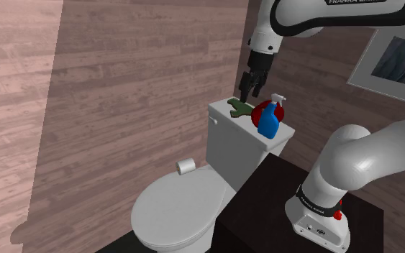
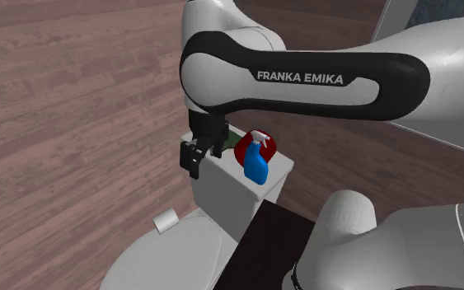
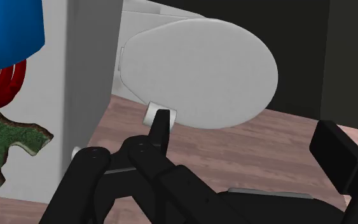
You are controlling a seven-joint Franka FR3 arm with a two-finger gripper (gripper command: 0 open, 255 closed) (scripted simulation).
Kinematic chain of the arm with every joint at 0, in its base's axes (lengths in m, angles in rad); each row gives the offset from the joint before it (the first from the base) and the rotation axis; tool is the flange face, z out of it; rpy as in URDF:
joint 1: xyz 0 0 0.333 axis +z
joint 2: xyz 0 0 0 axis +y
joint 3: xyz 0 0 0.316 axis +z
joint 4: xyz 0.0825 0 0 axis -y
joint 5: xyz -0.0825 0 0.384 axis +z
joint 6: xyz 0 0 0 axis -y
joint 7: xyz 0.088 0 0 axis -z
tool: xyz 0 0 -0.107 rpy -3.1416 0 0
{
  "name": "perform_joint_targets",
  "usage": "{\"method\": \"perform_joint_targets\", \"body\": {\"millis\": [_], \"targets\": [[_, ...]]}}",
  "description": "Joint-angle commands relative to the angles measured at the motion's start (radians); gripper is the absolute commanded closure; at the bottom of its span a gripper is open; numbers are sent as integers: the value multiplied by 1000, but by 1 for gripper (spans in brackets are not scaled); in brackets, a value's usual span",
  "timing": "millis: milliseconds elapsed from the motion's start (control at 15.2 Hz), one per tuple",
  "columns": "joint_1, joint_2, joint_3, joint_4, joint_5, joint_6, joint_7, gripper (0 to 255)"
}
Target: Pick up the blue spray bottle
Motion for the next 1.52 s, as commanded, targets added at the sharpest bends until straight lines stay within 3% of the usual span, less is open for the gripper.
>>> {"method": "perform_joint_targets", "body": {"millis": [0, 792, 1122, 1452], "targets": [[0, 0, 0, 0, 0, 0, 0, 0], [-186, -202, -204, -360, -195, 355, -192, 0], [-282, -196, -332, -456, -281, 543, -297, 0], [-351, -109, -493, -507, -352, 766, -421, 0]]}}
